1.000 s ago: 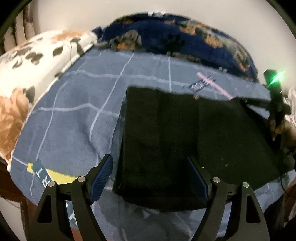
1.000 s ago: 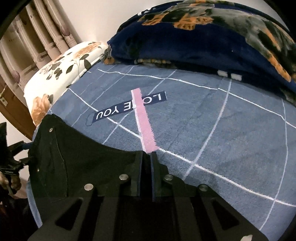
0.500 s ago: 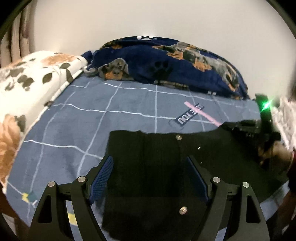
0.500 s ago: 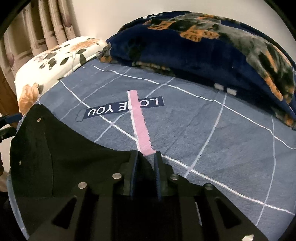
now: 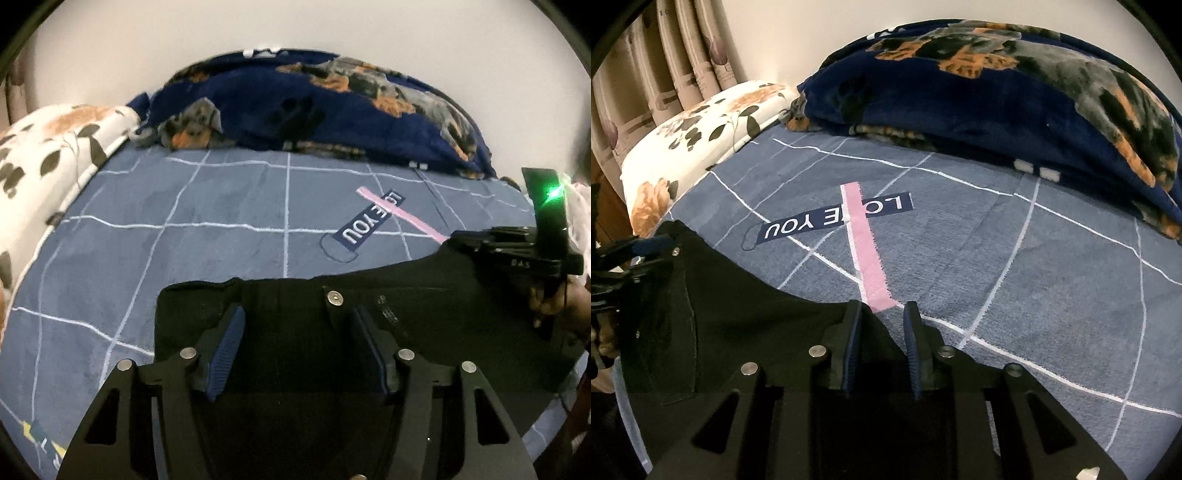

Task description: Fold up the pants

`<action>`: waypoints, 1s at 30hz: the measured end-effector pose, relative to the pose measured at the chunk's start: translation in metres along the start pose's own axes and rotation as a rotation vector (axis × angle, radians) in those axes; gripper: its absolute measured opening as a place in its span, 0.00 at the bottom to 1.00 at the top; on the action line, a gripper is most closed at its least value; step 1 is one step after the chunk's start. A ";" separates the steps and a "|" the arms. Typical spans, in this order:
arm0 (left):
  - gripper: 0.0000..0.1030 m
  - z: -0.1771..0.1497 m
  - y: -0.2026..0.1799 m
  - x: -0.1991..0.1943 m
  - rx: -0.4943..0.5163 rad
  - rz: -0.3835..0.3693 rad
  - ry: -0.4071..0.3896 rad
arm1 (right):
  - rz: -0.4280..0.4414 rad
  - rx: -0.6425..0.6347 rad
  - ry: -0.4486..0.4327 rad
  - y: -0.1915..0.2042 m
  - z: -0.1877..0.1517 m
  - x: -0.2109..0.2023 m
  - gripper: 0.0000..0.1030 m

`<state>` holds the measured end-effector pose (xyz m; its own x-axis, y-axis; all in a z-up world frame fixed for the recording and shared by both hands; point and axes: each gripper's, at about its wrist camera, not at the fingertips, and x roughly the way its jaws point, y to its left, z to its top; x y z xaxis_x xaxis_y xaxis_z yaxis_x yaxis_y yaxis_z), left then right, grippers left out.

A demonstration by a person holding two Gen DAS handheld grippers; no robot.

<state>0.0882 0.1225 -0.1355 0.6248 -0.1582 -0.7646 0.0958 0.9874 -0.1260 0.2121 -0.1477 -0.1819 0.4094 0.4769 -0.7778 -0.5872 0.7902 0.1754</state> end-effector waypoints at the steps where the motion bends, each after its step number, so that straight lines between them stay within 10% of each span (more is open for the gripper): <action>1: 0.58 0.000 0.003 0.003 -0.008 -0.009 0.008 | 0.002 0.002 0.000 0.000 0.000 0.000 0.18; 11: 0.60 -0.004 0.002 0.013 0.021 0.027 0.049 | -0.021 0.026 -0.008 -0.005 0.001 0.000 0.31; 16: 0.60 -0.007 0.002 0.013 0.050 0.044 0.038 | -0.039 0.119 0.000 -0.020 0.005 -0.008 0.59; 20: 0.60 -0.008 -0.002 0.012 0.065 0.053 0.027 | 0.003 0.350 -0.189 -0.048 -0.009 -0.077 0.56; 25: 0.60 -0.010 -0.005 0.012 0.074 0.060 0.008 | 0.097 0.622 -0.354 -0.085 -0.106 -0.195 0.56; 30: 0.60 -0.011 -0.006 0.011 0.076 0.062 0.008 | -0.022 0.867 -0.391 -0.104 -0.256 -0.300 0.57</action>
<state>0.0859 0.1146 -0.1508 0.6254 -0.0968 -0.7743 0.1162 0.9928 -0.0302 -0.0284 -0.4714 -0.1217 0.7110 0.4291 -0.5571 0.0821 0.7362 0.6718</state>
